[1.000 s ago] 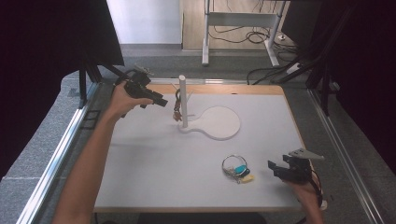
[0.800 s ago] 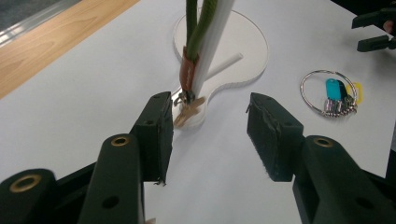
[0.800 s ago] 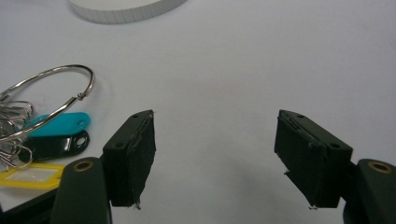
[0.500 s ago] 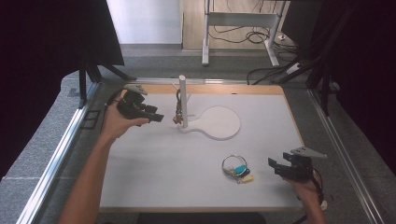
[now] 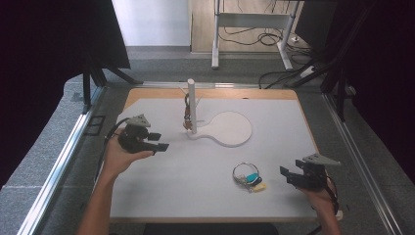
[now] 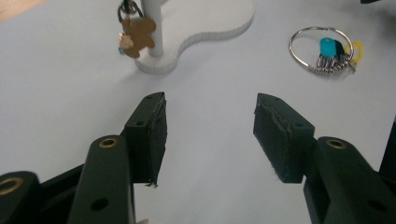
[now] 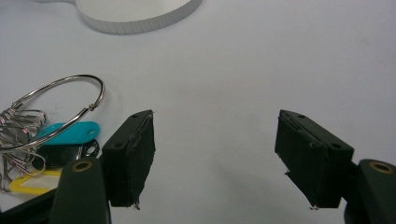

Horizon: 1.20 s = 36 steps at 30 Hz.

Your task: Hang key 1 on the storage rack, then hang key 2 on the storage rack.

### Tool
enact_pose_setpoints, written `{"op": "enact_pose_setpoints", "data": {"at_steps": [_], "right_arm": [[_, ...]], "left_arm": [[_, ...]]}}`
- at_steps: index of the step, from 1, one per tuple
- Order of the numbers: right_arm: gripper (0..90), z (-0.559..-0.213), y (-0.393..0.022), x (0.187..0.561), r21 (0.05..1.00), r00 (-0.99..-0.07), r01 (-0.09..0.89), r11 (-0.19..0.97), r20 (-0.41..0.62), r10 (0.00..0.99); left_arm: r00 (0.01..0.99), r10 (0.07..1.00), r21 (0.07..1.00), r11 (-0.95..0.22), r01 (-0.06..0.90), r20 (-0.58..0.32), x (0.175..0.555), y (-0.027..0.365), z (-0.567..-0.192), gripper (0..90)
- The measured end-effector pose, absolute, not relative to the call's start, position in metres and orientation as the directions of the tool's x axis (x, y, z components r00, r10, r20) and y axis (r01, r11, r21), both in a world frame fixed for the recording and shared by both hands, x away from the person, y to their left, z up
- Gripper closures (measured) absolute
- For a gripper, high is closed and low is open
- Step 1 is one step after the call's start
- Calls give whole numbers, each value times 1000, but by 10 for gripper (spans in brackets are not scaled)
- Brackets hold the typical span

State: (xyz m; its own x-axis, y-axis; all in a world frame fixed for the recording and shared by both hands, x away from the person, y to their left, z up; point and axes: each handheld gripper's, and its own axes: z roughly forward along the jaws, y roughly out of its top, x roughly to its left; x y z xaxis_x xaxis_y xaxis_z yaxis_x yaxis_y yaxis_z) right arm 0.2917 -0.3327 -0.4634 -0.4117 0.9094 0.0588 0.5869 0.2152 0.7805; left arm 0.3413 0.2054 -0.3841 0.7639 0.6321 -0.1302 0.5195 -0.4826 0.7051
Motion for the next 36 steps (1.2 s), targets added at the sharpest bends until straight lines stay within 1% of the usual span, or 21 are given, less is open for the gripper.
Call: {"op": "enact_pose_setpoints", "data": {"at_steps": [3,6,8,11,13,14,17,21,26,28,33,36], "right_arm": [[288,-464,-331,292,777,-412,590,220,56,909],[286,-465,-330,292,777,-417,587,229,48,908],[286,-465,-329,292,776,-417,587,232,44,908],[286,-465,-328,292,773,-420,589,235,44,906],[285,-467,-327,294,772,-421,590,237,44,906],[285,-467,-326,294,773,-420,589,237,41,907],[285,-462,-325,293,782,-423,577,236,39,905],[286,-458,-323,290,788,-429,565,244,28,903],[310,-457,-328,290,774,-427,580,252,26,904],[316,-455,-328,292,761,-430,592,266,18,903],[351,-439,-327,297,716,-469,601,354,-43,882],[381,-427,-327,298,694,-492,609,384,-49,869]], "left_arm": [[754,648,692,-495,526,-109,333,204,-395,450],[754,645,689,-490,534,-126,327,205,-402,449],[752,652,679,-509,529,-97,324,204,-406,450],[748,653,684,-491,539,-122,322,204,-414,451],[747,654,665,-507,548,-116,322,204,-419,450],[748,656,657,-520,545,-101,322,203,-419,447],[746,659,667,-511,542,-101,319,203,-420,436],[752,654,660,-529,533,-84,318,202,-421,430],[756,650,652,-540,532,-79,317,201,-422,426],[759,645,653,-539,532,-86,318,201,-422,424],[769,635,635,-563,528,-77,320,197,-426,421],[775,629,629,-575,524,-71,320,196,-427,419]]}}
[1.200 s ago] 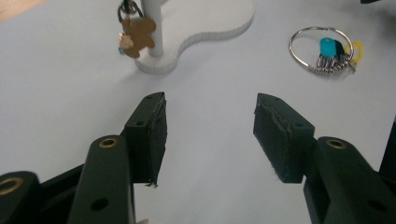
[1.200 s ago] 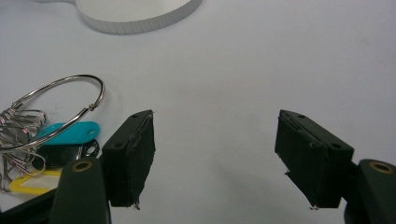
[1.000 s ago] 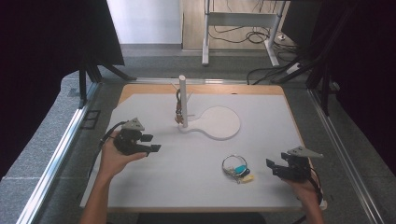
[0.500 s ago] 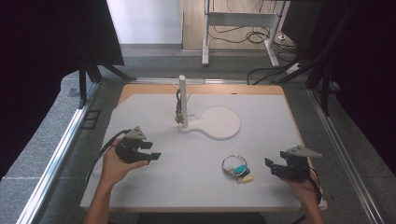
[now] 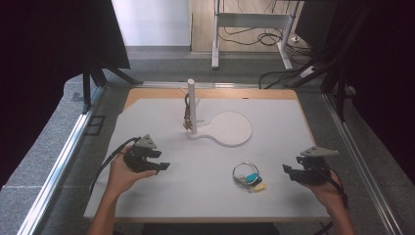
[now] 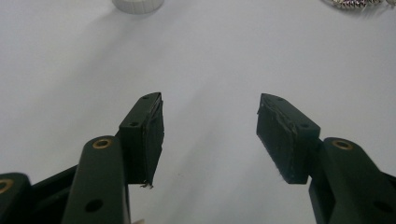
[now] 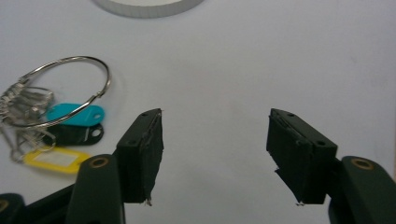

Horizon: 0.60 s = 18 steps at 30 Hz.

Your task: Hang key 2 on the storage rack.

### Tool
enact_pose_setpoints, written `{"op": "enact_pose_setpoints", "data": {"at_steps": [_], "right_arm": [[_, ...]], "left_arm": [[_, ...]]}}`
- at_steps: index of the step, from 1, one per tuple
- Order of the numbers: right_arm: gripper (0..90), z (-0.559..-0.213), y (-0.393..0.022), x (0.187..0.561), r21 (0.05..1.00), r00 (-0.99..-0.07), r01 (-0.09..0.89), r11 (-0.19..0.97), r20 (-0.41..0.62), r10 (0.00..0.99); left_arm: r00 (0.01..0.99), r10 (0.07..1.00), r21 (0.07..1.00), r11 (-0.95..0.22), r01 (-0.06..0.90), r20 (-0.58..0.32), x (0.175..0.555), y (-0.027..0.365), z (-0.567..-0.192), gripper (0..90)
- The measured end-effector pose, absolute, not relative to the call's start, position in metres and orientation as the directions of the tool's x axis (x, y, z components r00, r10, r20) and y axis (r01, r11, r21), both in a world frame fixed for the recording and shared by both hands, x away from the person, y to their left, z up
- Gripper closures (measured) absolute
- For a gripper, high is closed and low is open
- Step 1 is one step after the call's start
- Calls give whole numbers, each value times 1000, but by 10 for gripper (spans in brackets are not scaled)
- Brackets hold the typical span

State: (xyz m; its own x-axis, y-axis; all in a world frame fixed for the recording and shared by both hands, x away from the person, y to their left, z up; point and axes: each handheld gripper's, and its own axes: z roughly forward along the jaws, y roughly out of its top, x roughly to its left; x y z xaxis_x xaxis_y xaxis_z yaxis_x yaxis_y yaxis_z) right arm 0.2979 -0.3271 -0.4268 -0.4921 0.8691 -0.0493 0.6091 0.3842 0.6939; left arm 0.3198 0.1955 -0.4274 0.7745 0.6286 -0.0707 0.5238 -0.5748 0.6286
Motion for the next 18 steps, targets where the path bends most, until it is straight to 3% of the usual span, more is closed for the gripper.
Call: {"op": "enact_pose_setpoints", "data": {"at_steps": [8,18], "right_arm": [[468,-414,-314,312,620,-590,626,473,-20,807],[520,-405,-284,339,513,-633,666,541,6,774]], "left_arm": [[764,639,655,-538,531,-95,320,198,-424,417],[763,638,665,-526,531,-104,315,199,-421,414]]}}
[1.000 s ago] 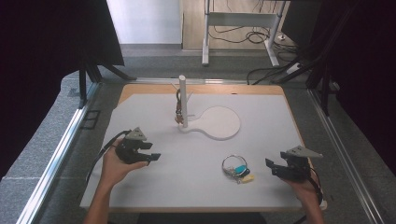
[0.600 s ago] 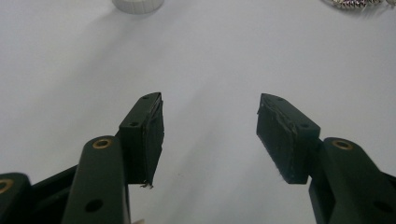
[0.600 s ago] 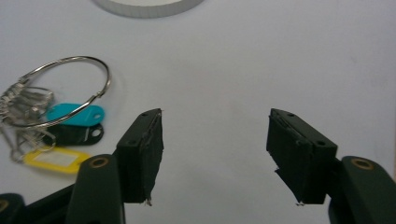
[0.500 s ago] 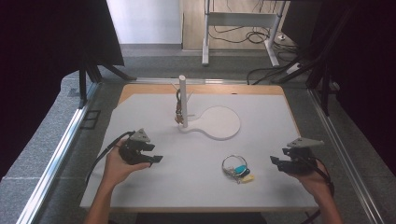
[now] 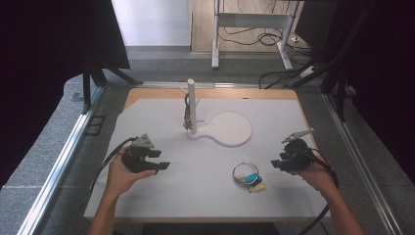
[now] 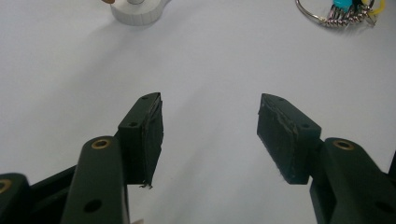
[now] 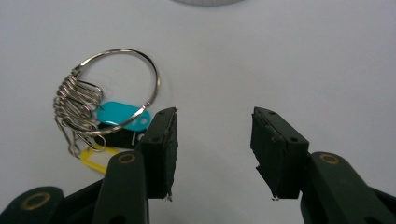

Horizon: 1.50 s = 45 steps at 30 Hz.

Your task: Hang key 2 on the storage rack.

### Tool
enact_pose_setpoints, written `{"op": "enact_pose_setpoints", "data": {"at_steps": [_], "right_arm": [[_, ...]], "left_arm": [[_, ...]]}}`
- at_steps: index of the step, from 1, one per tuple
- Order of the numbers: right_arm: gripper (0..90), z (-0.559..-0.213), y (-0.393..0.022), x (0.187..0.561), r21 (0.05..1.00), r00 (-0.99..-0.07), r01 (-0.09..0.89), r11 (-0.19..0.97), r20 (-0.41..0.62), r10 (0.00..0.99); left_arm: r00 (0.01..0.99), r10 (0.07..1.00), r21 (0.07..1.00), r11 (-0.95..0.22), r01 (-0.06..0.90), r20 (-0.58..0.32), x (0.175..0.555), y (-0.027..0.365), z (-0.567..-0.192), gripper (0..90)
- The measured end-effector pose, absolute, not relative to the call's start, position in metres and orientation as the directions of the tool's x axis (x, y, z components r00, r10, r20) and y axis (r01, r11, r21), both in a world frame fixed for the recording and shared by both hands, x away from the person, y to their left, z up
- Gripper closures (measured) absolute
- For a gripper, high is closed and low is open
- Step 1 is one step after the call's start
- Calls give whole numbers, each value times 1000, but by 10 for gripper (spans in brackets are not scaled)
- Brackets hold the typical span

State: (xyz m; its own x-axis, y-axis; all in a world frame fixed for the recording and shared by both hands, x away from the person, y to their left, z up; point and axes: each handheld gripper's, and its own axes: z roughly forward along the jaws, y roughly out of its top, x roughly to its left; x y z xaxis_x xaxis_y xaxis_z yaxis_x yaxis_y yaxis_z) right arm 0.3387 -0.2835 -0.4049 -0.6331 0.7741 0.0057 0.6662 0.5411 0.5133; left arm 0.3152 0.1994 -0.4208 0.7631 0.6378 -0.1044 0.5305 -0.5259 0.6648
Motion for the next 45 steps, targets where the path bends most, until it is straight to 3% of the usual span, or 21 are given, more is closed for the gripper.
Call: {"op": "enact_pose_setpoints", "data": {"at_steps": [7,45], "right_arm": [[522,-405,-257,353,432,-654,686,586,12,757],[600,-443,-208,377,243,-700,696,676,18,714]], "left_arm": [[765,638,663,-535,524,-90,314,201,-420,414],[783,616,639,-570,517,-85,304,197,-425,407]]}}
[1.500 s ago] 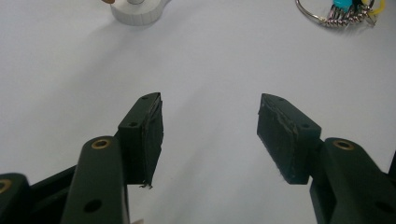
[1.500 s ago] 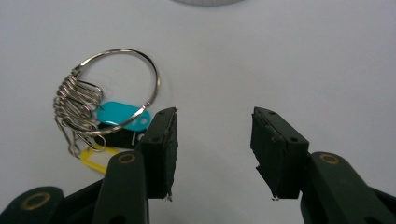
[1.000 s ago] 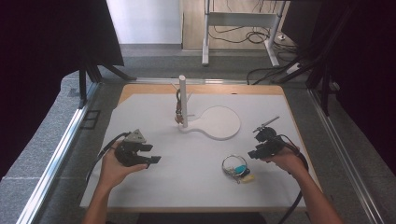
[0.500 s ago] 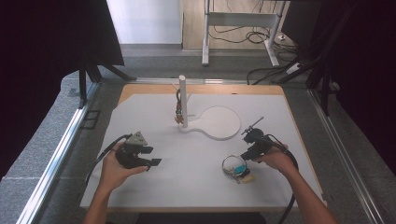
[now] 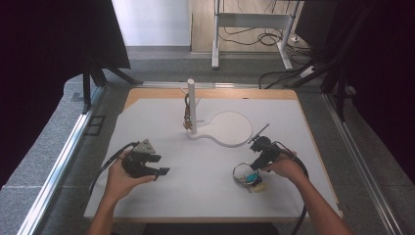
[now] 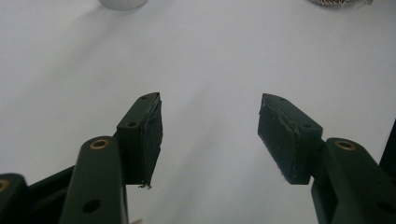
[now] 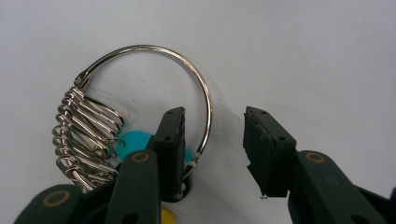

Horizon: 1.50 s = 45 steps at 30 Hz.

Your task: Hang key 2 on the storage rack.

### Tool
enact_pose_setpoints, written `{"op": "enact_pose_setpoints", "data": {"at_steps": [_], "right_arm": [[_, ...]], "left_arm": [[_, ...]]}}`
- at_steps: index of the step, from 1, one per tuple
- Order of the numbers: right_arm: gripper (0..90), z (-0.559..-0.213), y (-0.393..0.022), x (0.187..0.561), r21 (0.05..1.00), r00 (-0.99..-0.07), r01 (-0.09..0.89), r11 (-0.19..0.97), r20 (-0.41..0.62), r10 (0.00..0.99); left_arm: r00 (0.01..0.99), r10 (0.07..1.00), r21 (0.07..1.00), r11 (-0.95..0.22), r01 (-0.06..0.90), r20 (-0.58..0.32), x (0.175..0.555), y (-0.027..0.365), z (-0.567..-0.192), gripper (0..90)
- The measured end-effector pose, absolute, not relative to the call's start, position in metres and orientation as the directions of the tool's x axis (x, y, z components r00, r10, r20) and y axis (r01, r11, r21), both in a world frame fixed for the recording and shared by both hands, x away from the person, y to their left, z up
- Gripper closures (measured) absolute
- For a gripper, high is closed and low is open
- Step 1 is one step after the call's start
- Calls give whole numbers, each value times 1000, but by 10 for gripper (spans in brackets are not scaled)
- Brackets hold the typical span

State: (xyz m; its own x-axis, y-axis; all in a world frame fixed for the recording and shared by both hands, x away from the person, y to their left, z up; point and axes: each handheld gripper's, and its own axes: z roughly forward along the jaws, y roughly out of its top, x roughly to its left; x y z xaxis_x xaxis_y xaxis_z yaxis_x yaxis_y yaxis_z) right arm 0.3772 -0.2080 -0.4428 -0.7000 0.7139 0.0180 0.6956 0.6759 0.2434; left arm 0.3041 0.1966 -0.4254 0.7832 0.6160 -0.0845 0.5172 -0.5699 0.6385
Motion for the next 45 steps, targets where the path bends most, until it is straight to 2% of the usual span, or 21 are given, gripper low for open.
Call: {"op": "enact_pose_setpoints", "data": {"at_steps": [13,22,24,31,42,45], "right_arm": [[675,-452,-204,380,154,-692,716,681,33,721],[807,-453,-203,383,119,-669,742,660,70,740],[854,-453,-203,384,122,-667,743,658,53,743],[865,-441,-204,385,122,-685,726,677,51,726],[863,-425,-212,381,132,-711,703,699,104,695],[863,-418,-215,381,145,-712,702,697,102,695]], "left_arm": [[784,615,622,-584,522,-80,304,194,-428,404],[787,612,615,-593,520,-76,304,193,-429,403],[789,610,611,-598,519,-72,304,194,-429,402],[786,614,609,-599,520,-68,305,194,-430,400],[783,618,611,-596,522,-67,305,196,-429,399],[778,621,616,-577,536,-95,305,198,-431,399]]}}
